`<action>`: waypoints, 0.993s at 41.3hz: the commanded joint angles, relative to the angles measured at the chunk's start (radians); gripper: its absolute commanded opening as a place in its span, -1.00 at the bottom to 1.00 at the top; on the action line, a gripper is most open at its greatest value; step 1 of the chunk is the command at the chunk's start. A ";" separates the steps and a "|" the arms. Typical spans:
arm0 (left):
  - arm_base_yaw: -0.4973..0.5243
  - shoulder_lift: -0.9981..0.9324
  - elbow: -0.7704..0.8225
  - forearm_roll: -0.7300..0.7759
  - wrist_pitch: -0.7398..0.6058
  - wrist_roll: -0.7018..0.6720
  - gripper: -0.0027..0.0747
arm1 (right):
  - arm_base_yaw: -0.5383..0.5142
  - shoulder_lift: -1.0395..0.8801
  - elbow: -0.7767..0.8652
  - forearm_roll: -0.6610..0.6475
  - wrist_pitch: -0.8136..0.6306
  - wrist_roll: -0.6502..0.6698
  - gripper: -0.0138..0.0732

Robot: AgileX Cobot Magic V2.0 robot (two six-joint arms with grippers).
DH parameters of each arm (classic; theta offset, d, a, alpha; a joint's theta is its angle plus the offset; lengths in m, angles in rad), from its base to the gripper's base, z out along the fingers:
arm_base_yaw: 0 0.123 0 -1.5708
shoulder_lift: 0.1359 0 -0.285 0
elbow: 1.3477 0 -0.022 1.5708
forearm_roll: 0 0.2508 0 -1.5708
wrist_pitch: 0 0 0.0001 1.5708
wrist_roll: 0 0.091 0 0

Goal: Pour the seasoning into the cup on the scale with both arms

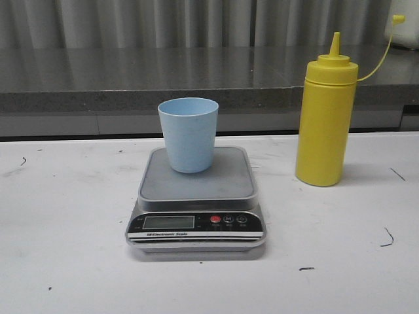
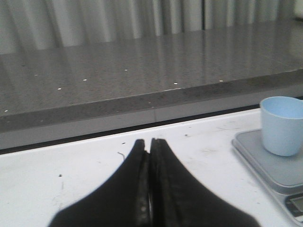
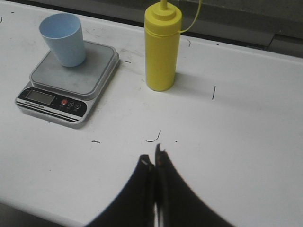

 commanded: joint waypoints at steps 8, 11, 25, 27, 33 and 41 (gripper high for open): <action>0.132 -0.108 0.203 -0.068 -0.295 -0.003 -0.98 | -0.001 0.008 -0.033 -0.005 -0.064 -0.013 -0.95; 0.132 -0.117 0.237 -0.068 -0.355 -0.004 -0.98 | -0.001 0.008 -0.033 -0.005 -0.064 -0.013 -0.95; 0.136 -0.116 0.233 -0.068 -0.355 -0.004 -0.98 | -0.001 0.008 -0.033 -0.005 -0.063 -0.013 -0.95; 0.136 -0.116 0.233 -0.068 -0.355 -0.004 -0.98 | -0.001 0.008 -0.033 -0.005 -0.063 -0.013 -0.95; 0.136 -0.116 0.233 -0.068 -0.355 -0.004 -0.98 | -0.001 0.008 -0.033 -0.005 -0.063 -0.013 -0.95; 0.136 -0.116 0.233 -0.068 -0.355 -0.004 -0.98 | -0.001 0.008 -0.033 -0.005 -0.063 -0.013 -0.95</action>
